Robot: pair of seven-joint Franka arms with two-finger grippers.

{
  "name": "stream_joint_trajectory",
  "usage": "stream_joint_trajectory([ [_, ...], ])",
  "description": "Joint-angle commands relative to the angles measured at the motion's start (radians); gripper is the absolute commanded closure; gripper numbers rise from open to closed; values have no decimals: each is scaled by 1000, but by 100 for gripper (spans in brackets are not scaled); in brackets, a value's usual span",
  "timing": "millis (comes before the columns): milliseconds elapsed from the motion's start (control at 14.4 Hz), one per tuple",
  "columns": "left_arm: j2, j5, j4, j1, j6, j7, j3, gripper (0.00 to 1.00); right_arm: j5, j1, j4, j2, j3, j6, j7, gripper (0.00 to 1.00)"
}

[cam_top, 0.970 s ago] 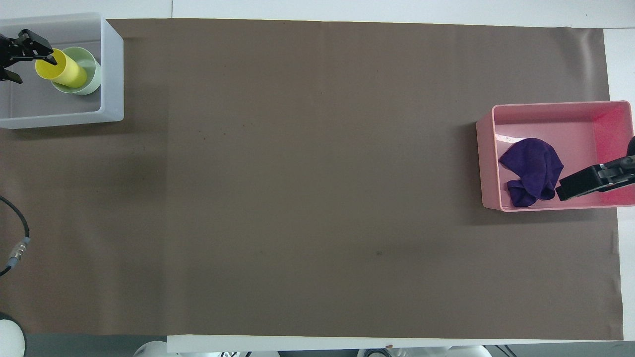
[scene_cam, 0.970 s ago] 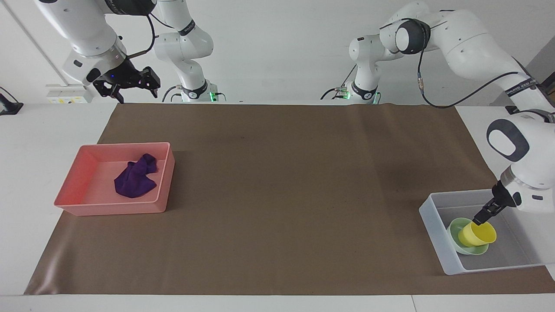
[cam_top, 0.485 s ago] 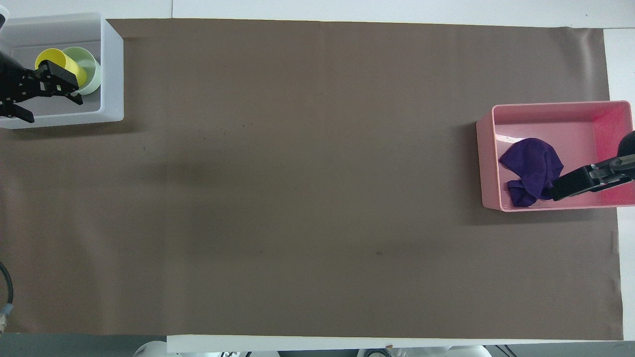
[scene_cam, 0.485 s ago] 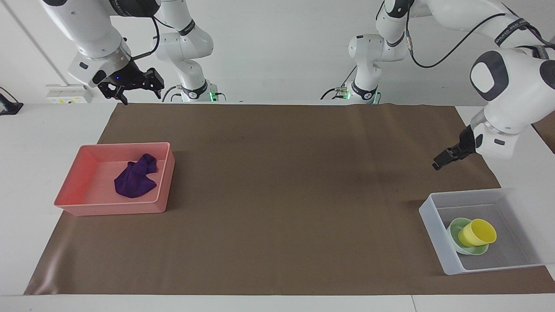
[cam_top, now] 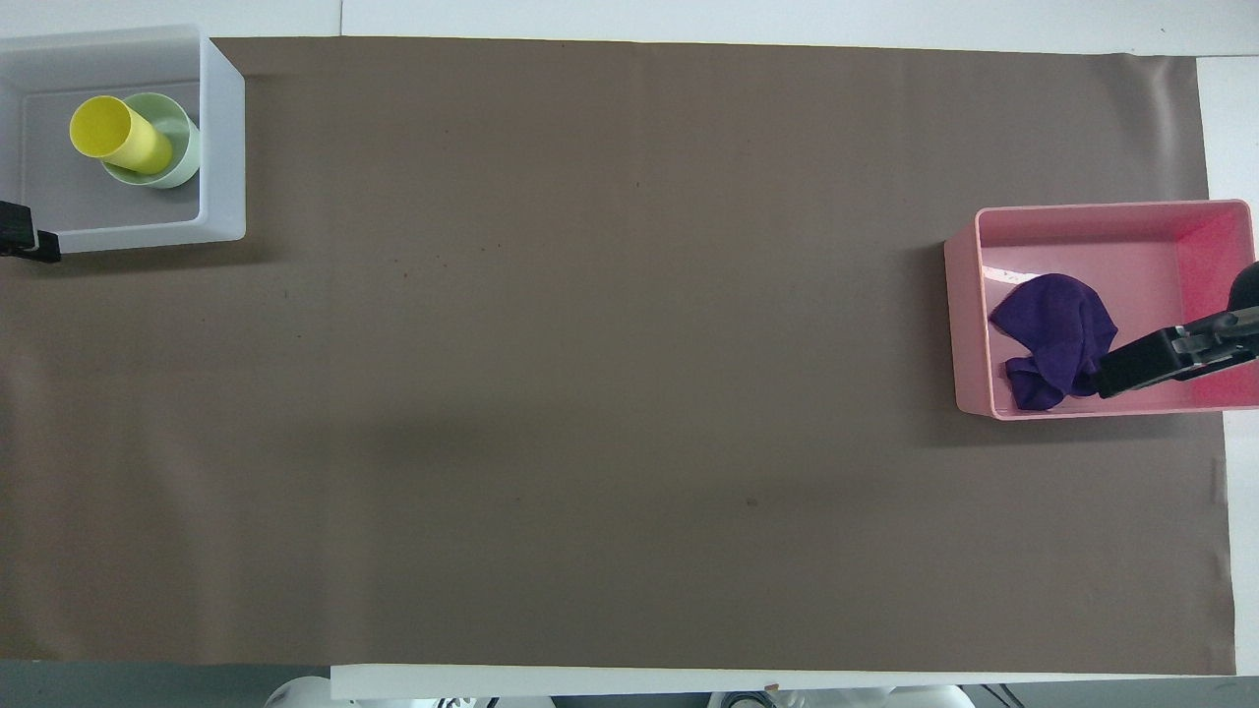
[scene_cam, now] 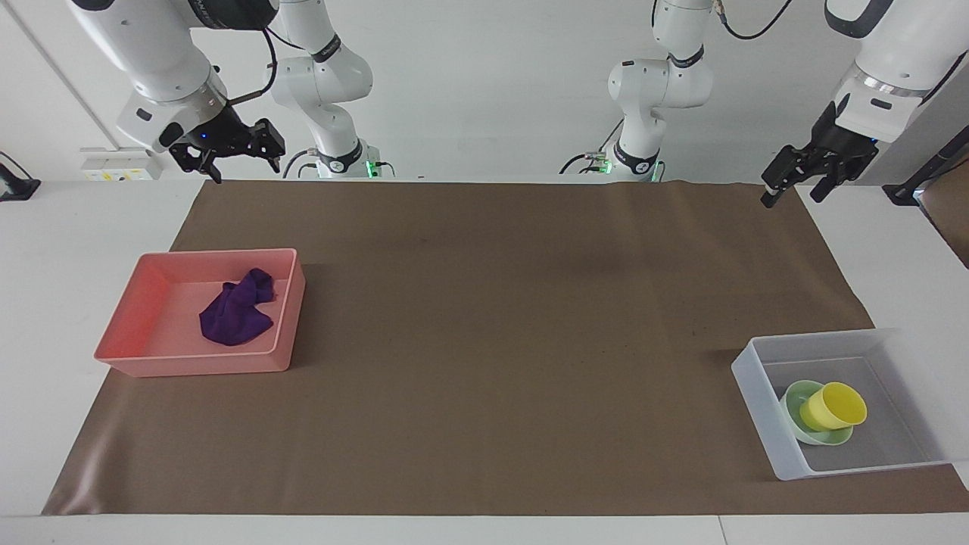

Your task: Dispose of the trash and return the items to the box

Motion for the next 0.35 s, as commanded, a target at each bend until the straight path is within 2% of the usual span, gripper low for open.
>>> stream_joint_trajectory([
  [0, 90, 14, 93, 1, -58, 41, 8, 3, 11, -8, -19, -15, 2, 12, 4, 0],
  [277, 93, 14, 91, 1, -69, 58, 5, 1, 11, -8, -19, -15, 2, 12, 6, 0],
])
